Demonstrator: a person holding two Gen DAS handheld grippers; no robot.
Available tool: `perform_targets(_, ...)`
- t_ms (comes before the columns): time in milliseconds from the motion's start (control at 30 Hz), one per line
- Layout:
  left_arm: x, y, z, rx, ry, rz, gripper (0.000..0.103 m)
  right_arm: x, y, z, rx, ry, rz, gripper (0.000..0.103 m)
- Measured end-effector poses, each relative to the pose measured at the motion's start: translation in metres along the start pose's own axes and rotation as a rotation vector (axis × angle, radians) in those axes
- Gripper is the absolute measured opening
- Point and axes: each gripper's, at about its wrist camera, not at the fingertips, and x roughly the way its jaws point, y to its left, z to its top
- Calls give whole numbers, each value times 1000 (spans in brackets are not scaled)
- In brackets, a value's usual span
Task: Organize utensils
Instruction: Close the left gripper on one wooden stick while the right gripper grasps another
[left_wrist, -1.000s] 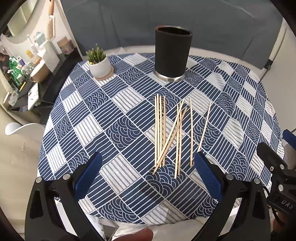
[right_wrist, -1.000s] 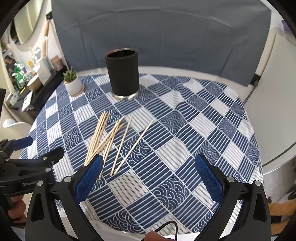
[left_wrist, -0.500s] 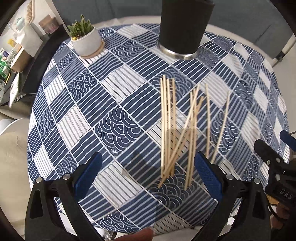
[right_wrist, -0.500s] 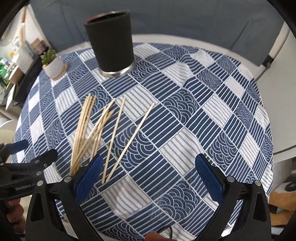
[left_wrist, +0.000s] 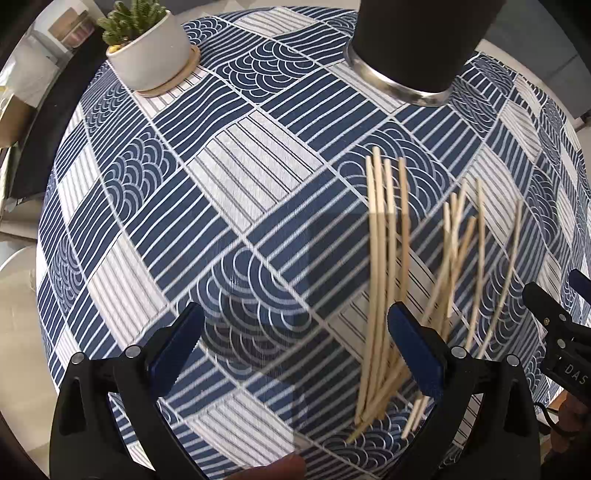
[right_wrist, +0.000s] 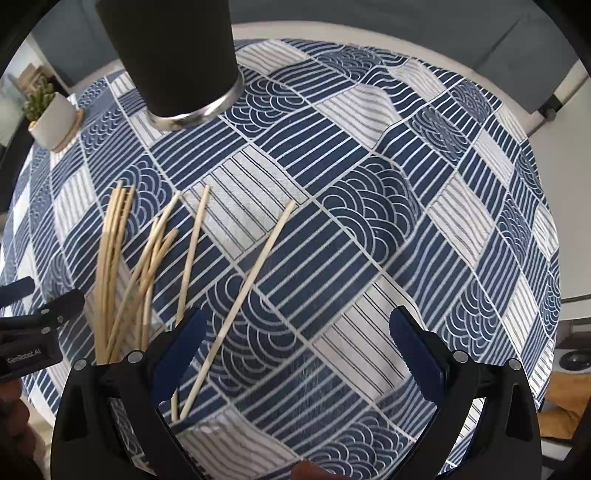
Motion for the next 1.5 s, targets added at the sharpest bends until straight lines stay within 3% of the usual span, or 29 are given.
perform_targets(333,27,-4,31,24,11,-16,98,31,6,14,12,74,-6,95)
perform_targets(367,30,-4,33,29,17,5,99,32,5,15,23,75,10,95)
perform_targets(467,36,-2,38,5,18,-30,99,39,0,16,69,90,54,95)
perform_targets(900,38,0,24,12,-3,-30,99,43,2,20,80,122,49,97)
perform_targets(1133,42,2,30,10,39,-32,99,44,6,20,105,135,46,97)
perform_targets(1333,42,-1,36,11,27,-24,99,47,4,28,79,181,50,96)
perform_targets(1500,41,-5,31,16,9,-29,99,43,12,36,16,162,60,83)
